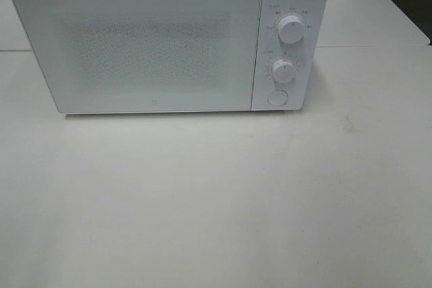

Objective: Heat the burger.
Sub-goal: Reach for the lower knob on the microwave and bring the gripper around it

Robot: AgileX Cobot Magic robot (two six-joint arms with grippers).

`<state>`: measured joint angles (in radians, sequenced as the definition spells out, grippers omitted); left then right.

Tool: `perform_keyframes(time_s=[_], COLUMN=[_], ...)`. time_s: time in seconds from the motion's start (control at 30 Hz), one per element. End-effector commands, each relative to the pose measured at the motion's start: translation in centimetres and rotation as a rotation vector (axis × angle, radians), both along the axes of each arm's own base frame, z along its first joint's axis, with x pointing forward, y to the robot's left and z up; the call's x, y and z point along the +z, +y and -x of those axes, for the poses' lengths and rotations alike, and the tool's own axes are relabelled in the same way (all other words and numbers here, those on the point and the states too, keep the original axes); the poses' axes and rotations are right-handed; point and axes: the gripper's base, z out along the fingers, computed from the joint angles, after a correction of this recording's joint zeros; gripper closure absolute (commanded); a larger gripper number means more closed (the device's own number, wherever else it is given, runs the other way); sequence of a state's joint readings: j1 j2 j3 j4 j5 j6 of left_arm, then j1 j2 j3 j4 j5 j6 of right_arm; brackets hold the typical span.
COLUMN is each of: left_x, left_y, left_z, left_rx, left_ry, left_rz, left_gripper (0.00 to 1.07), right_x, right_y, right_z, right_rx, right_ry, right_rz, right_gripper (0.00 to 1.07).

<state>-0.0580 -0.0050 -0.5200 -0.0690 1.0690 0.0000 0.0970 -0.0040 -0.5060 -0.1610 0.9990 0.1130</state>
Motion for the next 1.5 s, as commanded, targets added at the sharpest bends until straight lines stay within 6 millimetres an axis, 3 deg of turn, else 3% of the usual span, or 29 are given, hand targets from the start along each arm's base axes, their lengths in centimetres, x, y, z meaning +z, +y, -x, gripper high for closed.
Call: perform_keyframes(time_s=[0.03,0.57,0.77,1.23,1.3,1.5], left_x=[-0.1,-0.1,-0.1,-0.1,-0.1,-0.1], left_y=[0.0,0.0,0.0,0.0,0.0,0.0], left_z=[0.3,0.3,0.3,0.3,0.3,0.3], left_rx=[0.002,0.002,0.002,0.002,0.002,0.002], left_ry=[-0.021,-0.021,-0.021,-0.021,-0.021,-0.021], left_rz=[0.003,0.003,0.003,0.003,0.003,0.003], left_gripper=[0.08,0.08,0.08,0.08,0.08,0.08], right_x=[-0.1,-0.1,1.4,2.8,2.9,2.9], right_y=[-0.1,-0.1,0.0,0.8,1.1,1.6], right_z=[0.4,0.4,-0.2,-6.4,-8.3,-11.4], right_rx=[-0.008,-0.009,-0.006,0.034,0.049,0.073], right_ry=[-0.025,-0.027,-0.048,-0.015,-0.021,-0.031], right_rz=[-0.003,-0.004,0.000,0.020,0.024,0.024], right_gripper=[0.32,0.32,0.32,0.32,0.32,0.32])
